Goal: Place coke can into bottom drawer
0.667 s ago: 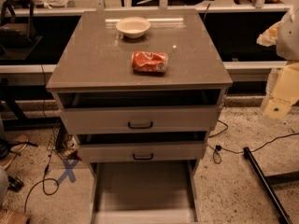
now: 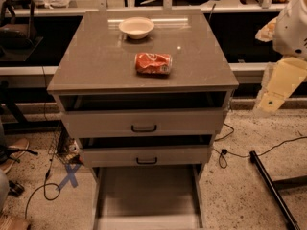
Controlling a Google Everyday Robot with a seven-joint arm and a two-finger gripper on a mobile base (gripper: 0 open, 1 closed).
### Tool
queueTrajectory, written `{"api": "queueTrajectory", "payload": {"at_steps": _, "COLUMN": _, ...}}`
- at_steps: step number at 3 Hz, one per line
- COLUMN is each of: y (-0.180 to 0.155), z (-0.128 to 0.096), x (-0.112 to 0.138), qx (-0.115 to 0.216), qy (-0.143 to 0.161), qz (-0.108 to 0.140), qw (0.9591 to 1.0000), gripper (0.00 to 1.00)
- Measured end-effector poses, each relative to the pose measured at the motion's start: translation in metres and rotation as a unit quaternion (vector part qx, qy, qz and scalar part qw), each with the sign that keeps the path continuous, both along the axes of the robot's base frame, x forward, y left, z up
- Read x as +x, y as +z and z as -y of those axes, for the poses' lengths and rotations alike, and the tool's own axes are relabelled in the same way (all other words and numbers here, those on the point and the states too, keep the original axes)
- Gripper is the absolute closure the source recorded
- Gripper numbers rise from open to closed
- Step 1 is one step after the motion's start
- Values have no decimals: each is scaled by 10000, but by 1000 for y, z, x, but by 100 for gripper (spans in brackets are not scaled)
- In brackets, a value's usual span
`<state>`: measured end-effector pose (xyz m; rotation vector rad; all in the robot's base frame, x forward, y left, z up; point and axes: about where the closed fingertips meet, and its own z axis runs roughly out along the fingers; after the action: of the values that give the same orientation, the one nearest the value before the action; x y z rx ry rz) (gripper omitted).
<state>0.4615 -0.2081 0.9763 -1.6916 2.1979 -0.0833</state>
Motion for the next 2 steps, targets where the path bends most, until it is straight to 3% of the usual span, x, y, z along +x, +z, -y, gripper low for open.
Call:
{"api": "queueTrajectory", "payload": {"at_steps": 1, "y": -4, "z": -27, "x": 62, "qx": 557, "qy": -99, "qz": 164, "qw": 9983, "gripper": 0}}
{"api": "queueTrajectory", "payload": {"at_steps": 2, "y": -22, "z": -60, "x": 129, "qx": 1167, "qy": -299, "qz": 153, "qw": 9926, "gripper": 0}}
